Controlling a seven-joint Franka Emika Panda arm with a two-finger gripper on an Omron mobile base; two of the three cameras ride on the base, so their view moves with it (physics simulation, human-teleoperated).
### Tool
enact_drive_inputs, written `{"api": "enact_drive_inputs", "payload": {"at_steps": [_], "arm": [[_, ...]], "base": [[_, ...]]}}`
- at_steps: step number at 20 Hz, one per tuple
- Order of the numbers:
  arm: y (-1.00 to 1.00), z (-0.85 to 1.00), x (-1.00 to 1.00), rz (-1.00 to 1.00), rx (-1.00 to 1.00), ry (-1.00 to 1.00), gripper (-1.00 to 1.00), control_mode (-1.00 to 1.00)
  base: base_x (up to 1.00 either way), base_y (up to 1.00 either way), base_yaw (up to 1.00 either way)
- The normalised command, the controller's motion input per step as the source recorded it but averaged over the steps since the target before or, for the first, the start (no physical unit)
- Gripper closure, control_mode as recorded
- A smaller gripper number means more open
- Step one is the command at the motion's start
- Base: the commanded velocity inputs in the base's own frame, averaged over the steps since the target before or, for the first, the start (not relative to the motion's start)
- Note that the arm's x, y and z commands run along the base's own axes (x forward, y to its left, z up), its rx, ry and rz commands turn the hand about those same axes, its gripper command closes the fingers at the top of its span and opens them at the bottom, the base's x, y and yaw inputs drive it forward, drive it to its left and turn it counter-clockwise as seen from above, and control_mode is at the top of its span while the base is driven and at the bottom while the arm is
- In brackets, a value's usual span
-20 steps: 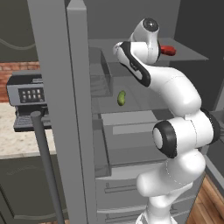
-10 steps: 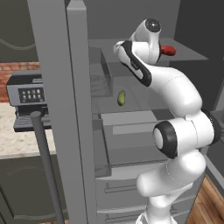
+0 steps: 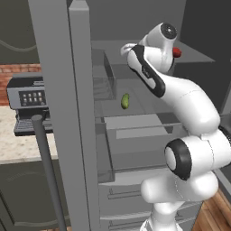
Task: Gather the cucumber and sweet potato from the fridge and place them on a tray on the dining counter. Then gather the steak and chicken drumstick from the fridge and place them on the other tray.
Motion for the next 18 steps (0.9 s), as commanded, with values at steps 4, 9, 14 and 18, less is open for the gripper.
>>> {"api": "enact_drive_inputs", "payload": {"at_steps": [4,9,14,18], "arm": [[0.00,0.19,-0.74,0.00,-0.03,0.11,1.00,-1.00],[0.00,0.22,-0.90,0.00,-0.08,0.13,1.00,-1.00],[-0.05,0.01,-1.00,-0.03,-0.08,0.08,1.00,-1.00],[-0.20,-0.13,-1.00,-0.04,-0.02,0.01,1.00,-1.00]], "base": [[0.00,0.00,0.00],[0.00,0.00,0.00],[0.00,0.00,0.00],[0.00,0.00,0.00]]}}
